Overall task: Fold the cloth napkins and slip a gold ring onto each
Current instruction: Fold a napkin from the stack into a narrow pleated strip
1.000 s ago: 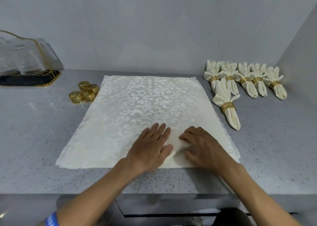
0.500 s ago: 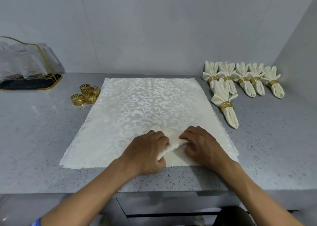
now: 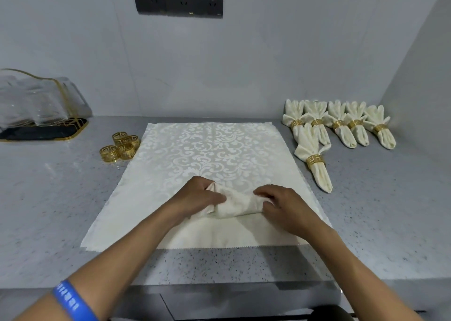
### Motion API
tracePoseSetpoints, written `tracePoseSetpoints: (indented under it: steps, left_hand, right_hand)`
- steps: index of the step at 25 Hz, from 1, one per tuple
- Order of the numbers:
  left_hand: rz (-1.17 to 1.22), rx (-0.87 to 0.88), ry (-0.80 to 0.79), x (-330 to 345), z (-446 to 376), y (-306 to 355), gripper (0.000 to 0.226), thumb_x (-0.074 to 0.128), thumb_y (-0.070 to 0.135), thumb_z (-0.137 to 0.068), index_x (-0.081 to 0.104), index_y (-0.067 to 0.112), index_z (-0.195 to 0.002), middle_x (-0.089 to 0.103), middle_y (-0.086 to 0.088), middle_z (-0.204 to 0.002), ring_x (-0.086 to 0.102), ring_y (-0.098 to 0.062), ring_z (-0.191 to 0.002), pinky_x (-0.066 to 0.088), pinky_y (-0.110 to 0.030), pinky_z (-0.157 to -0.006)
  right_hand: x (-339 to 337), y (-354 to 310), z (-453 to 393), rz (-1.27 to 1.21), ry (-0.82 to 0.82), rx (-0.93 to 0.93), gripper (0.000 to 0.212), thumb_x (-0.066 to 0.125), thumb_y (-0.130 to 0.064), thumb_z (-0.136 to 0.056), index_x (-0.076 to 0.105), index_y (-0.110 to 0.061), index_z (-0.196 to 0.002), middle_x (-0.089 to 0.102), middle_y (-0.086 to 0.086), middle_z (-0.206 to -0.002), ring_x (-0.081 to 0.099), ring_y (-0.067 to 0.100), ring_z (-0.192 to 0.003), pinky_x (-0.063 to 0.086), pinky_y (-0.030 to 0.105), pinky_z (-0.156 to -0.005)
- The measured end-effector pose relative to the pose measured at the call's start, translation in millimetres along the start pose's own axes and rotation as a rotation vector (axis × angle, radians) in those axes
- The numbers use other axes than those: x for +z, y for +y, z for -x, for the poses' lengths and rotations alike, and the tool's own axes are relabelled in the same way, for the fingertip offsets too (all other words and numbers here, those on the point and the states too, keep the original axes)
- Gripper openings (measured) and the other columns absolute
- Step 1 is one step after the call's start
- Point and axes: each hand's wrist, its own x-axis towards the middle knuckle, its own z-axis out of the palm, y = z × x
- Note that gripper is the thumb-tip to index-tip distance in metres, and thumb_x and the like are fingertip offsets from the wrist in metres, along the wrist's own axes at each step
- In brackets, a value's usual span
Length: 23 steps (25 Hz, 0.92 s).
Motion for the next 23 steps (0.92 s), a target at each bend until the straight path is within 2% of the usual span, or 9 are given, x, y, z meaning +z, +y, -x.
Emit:
tracePoseSetpoints:
  steps: [2, 5, 8, 12, 14, 17, 19, 21, 23]
  left_hand:
    - [-0.014, -0.01, 0.044, 1, -7, -1, 0.03, 0.075, 0.027, -0.083, 0.057, 0.002, -0.079, 0.054, -0.004, -0.071, 0.051, -0.014, -0.062, 0.036, -0.026, -0.059]
    - [-0.101, 0.075, 0.146, 7, -11, -5, 0.016, 0.072, 0.033, -0.085, 0.062, 0.02, -0.09, 0.065, 0.005, -0.081, 0.057, -0.009, -0.058, 0.042, -0.025, -0.058]
    - [-0.218, 0.169, 0.215, 13, -7, -10, 0.022, 0.071, 0.036, -0.085, 0.055, 0.035, -0.101, 0.063, 0.008, -0.092, 0.06, -0.005, -0.065, 0.046, -0.025, -0.063]
    - [-0.666, 0.535, 0.453, 20, -5, -21, 0.022, 0.075, 0.031, -0.083, 0.063, 0.034, -0.101, 0.049, 0.013, -0.105, 0.051, -0.011, -0.087, 0.043, -0.029, -0.067]
    - [-0.84, 0.757, 0.392, 19, -12, -22, 0.013, 0.077, 0.019, -0.082, 0.07, 0.028, -0.09, 0.057, 0.01, -0.099, 0.051, -0.016, -0.085, 0.04, -0.031, -0.069]
    - [-0.948, 0.814, 0.231, 16, -15, -17, 0.015, 0.069, 0.01, -0.086, 0.069, 0.025, -0.085, 0.063, 0.01, -0.089, 0.055, -0.016, -0.075, 0.037, -0.029, -0.07]
    - [-0.963, 0.765, 0.186, 16, -9, -12, 0.013, 0.055, 0.018, -0.092, 0.067, 0.023, -0.087, 0.063, 0.01, -0.09, 0.056, -0.018, -0.075, 0.038, -0.031, -0.074]
    - [-1.022, 0.712, 0.151, 19, -3, -4, 0.027, 0.041, 0.04, -0.094, 0.061, 0.022, -0.092, 0.06, 0.01, -0.094, 0.054, -0.016, -0.078, 0.032, -0.029, -0.078]
    - [-1.143, 0.681, 0.133, 24, -3, 6, 0.036, 0.042, 0.053, -0.093, 0.055, 0.021, -0.103, 0.053, 0.007, -0.1, 0.051, -0.017, -0.082, 0.025, -0.028, -0.079]
  right_hand:
    - [0, 2, -2, -0.094, 0.072, 0.088, 0.018, 0.06, -0.017, -0.091, 0.06, -0.028, -0.106, 0.062, -0.021, -0.098, 0.054, -0.008, -0.087, 0.038, 0.006, -0.073]
    - [6, 4, 2, -0.017, 0.152, 0.113, 0.004, 0.061, -0.025, -0.094, 0.061, -0.029, -0.095, 0.063, -0.015, -0.086, 0.055, 0.0, -0.081, 0.041, 0.015, -0.069]
    - [8, 13, 5, 0.023, 0.181, 0.104, 0.014, 0.06, -0.027, -0.096, 0.072, -0.027, -0.089, 0.069, -0.015, -0.085, 0.059, 0.005, -0.082, 0.045, 0.025, -0.073]
    - [2, 15, 1, -0.022, 0.176, 0.203, 0.019, 0.063, -0.029, -0.093, 0.073, -0.023, -0.077, 0.066, -0.01, -0.084, 0.058, 0.008, -0.078, 0.048, 0.031, -0.072]
    - [-6, 16, 0, -0.097, 0.127, 0.302, 0.019, 0.066, -0.033, -0.092, 0.072, -0.021, -0.079, 0.066, -0.007, -0.082, 0.058, 0.007, -0.075, 0.044, 0.023, -0.065]
    - [-16, 21, -4, -0.098, 0.091, 0.324, 0.021, 0.067, -0.037, -0.09, 0.07, -0.023, -0.075, 0.068, -0.005, -0.075, 0.06, 0.012, -0.071, 0.043, 0.025, -0.061]
    - [-15, 21, -3, -0.042, 0.071, 0.307, 0.021, 0.066, -0.038, -0.091, 0.067, -0.025, -0.075, 0.066, -0.005, -0.074, 0.059, 0.015, -0.071, 0.046, 0.032, -0.065]
    - [-11, 21, 1, 0.041, 0.098, 0.266, 0.021, 0.061, -0.037, -0.094, 0.062, -0.024, -0.077, 0.061, -0.008, -0.076, 0.056, 0.014, -0.071, 0.042, 0.031, -0.063]
    - [-7, 16, 7, 0.195, 0.192, 0.147, 0.012, 0.058, -0.033, -0.096, 0.059, -0.024, -0.089, 0.057, -0.013, -0.085, 0.054, 0.014, -0.077, 0.038, 0.03, -0.062]
